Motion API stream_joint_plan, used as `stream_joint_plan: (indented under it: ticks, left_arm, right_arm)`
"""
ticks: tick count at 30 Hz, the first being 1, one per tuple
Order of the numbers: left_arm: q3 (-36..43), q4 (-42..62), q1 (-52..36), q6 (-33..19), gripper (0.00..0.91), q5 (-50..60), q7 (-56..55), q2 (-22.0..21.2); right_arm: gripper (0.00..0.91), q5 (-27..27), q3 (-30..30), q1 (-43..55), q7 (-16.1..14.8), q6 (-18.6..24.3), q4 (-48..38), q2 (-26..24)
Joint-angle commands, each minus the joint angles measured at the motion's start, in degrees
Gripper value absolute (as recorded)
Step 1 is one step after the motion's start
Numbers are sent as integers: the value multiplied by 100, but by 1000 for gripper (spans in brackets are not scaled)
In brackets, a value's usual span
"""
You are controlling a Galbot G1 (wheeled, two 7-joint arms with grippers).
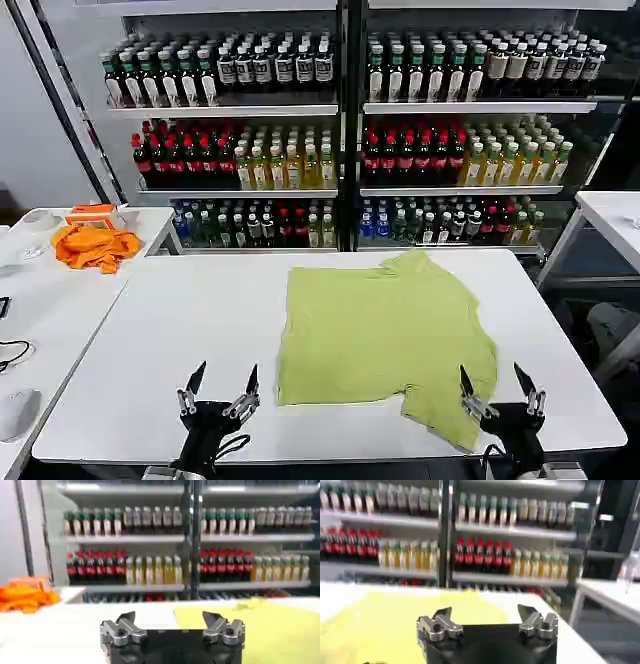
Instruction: Fold and organize the clothes.
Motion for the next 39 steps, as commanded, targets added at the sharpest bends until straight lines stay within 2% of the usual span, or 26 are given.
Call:
stream_joint_plan:
  ticks: [1,9,23,30,33,34,35,36,37,39]
  left_arm:
    - [192,165,-144,934,907,-694,-14,238]
    - [428,571,-470,1158,907,-752,-103,276]
    - [773,1544,-1241,1110,907,-752,-157,-19]
    - [867,2016,-1682,1166,907,-742,-253,-98]
    - [828,2138,-1785,1150,907,-714,-322,-95]
    - [822,2157,-1797,1145,675,-714,-336,-95]
    - [822,2166,-1805,1134,433,-711,-344,-96]
    - [833,2172,-1802,1114,111,-711,-359,-98]
    - [846,2168,-1789,1111,20,-711,-358,-99]
    - [868,2141,-1725,1093,20,-715,-344,-96]
  right_arm:
    - [907,78,-118,-173,97,-658,-48,52]
    - [907,-5,-167,-182,66,-596,-129,109]
    - [907,-17,-222,-129,92,-501,-366,78]
    - [907,141,-244,-24,138,-470,-460,84]
    - [907,366,-264,21,177,-484,-500,80]
    - [766,409,-267,20,192,-482,-505,75]
    - [524,499,-268,19,199,-482,-504,69]
    - [161,636,-269,12,231,-485,-507,57]
    - [0,675,-269,6,235,-483,-509,52]
    - [0,782,-272,-7,237,-480,-505,44]
